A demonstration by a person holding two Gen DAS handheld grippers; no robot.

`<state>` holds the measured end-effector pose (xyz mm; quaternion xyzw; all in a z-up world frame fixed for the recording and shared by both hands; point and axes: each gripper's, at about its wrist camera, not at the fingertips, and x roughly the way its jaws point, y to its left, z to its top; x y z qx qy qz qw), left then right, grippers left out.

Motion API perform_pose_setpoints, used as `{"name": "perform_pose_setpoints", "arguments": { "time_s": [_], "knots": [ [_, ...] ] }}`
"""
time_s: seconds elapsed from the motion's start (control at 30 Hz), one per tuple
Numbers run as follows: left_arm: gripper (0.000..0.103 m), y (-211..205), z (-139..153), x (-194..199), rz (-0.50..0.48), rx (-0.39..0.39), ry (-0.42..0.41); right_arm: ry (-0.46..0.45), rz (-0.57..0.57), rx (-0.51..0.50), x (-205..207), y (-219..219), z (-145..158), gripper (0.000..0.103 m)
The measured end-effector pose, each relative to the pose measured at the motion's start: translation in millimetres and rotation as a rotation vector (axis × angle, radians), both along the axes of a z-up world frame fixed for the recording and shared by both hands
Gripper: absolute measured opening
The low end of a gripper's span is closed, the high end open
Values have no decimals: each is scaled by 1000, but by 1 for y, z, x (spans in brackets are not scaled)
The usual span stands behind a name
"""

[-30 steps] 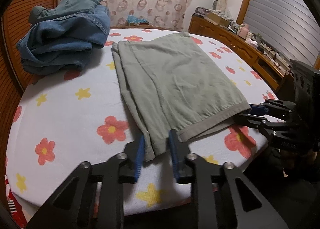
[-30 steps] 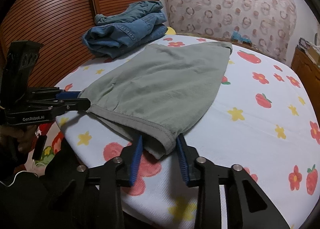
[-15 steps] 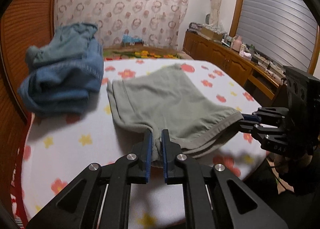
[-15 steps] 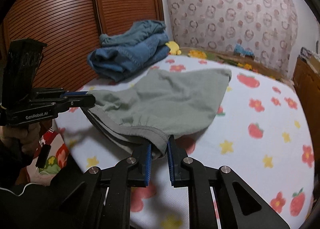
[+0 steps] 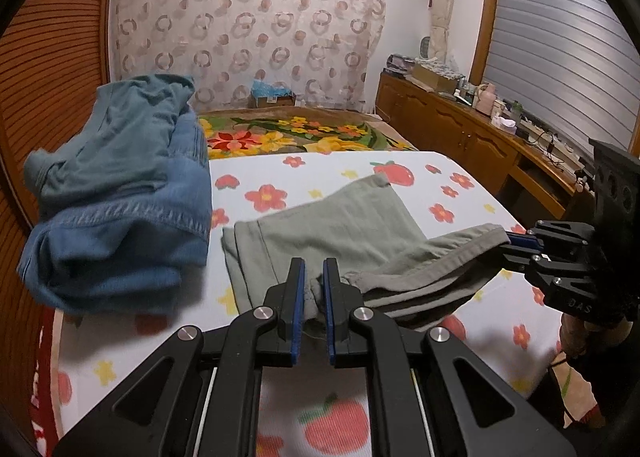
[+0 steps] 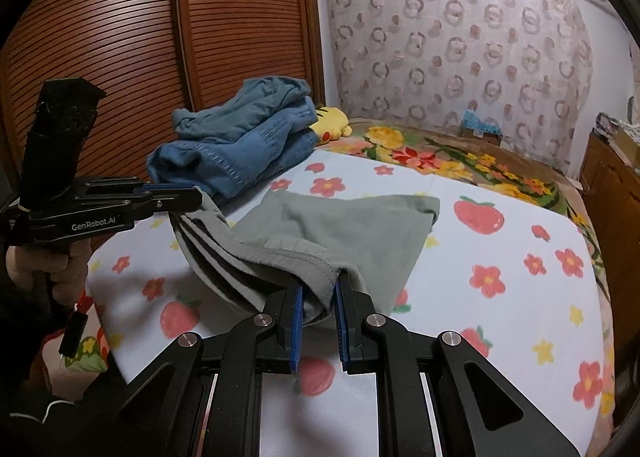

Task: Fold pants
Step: 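Lift the hem with both tools and fold it over toward the waistband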

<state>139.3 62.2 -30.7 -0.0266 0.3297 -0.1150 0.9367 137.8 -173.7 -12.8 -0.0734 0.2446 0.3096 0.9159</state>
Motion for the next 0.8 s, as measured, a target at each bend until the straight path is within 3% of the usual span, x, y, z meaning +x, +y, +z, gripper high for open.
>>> {"name": "perform_pose_setpoints", "arguments": {
  "time_s": [0.33,0.8],
  "knots": [
    [10,2,9,45,13,18,-17,-3,12,10,61,1,6,14],
    [10,11,-22,96,33,25,48,75,6,-16,126,20,-15,14]
  ]
}}
